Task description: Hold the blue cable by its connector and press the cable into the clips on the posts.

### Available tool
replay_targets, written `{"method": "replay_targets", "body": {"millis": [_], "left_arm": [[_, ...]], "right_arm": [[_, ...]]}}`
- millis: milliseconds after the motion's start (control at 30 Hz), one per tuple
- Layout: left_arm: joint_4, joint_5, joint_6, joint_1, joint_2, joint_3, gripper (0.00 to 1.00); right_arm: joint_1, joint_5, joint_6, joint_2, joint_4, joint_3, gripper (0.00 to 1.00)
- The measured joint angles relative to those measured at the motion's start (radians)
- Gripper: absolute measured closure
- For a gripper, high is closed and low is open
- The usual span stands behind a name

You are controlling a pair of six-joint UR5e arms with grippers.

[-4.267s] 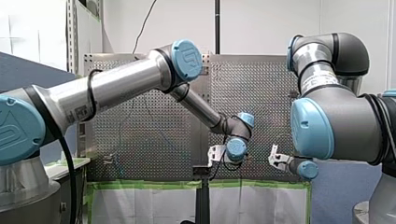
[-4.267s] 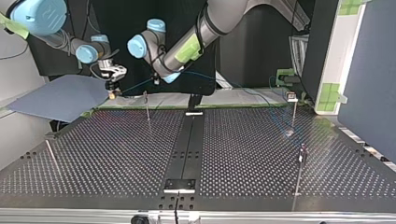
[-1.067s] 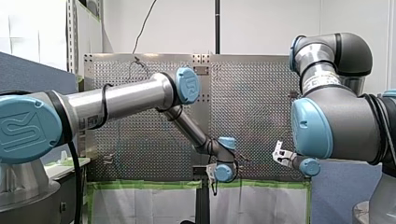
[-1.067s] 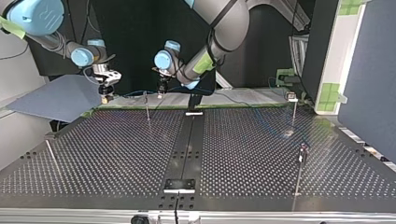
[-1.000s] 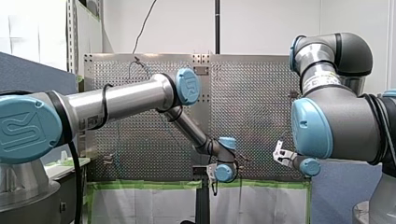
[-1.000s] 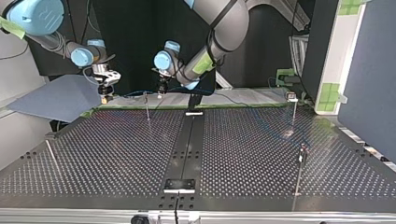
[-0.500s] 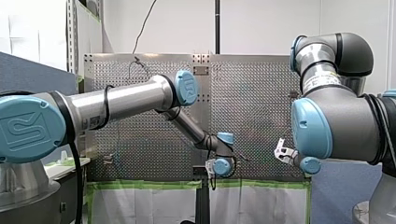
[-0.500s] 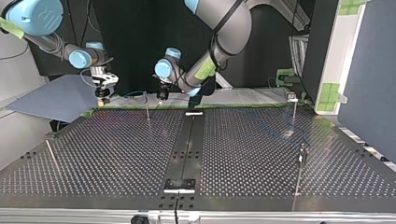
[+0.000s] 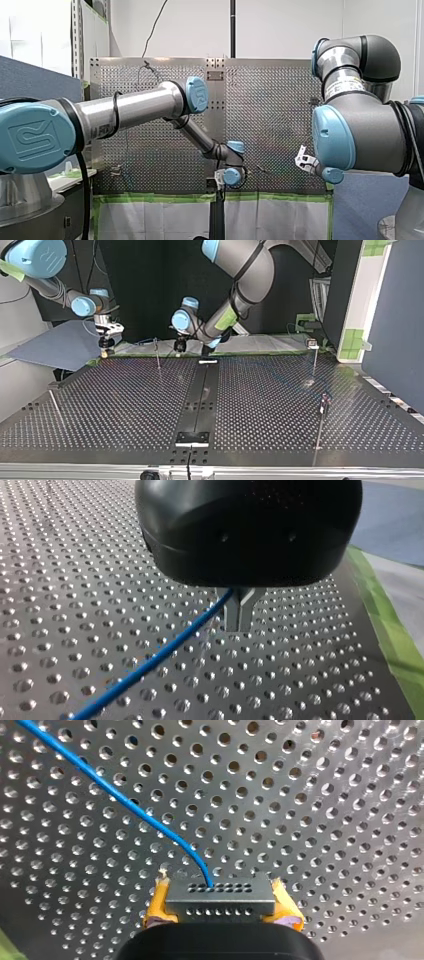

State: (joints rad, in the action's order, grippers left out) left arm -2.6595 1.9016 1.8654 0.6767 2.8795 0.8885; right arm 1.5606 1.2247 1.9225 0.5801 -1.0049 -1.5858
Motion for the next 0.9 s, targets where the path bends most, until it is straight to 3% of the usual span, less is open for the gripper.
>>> {"method": "replay_targets", "body": {"millis": [367,667,900], "left_arm": [[-0.025,-0.002,0.0,-0.016,0.0,-0.008,1.0],[-0.037,-0.011,-0.003,-0.012,0.0,-0.014,1.0],[-0.036,-0.015,-0.004,-0.004,0.0,-0.001,1.0]], "right_arm": [[-0.001,0.014,0.001,-0.009,0.015,0.049,1.0],[-0.001,0.021,-0.008,-0.048,0.072,0.103,1.0],[-0.002,0.019,-0.006,-0.051,0.081,0.124,1.0]]}}
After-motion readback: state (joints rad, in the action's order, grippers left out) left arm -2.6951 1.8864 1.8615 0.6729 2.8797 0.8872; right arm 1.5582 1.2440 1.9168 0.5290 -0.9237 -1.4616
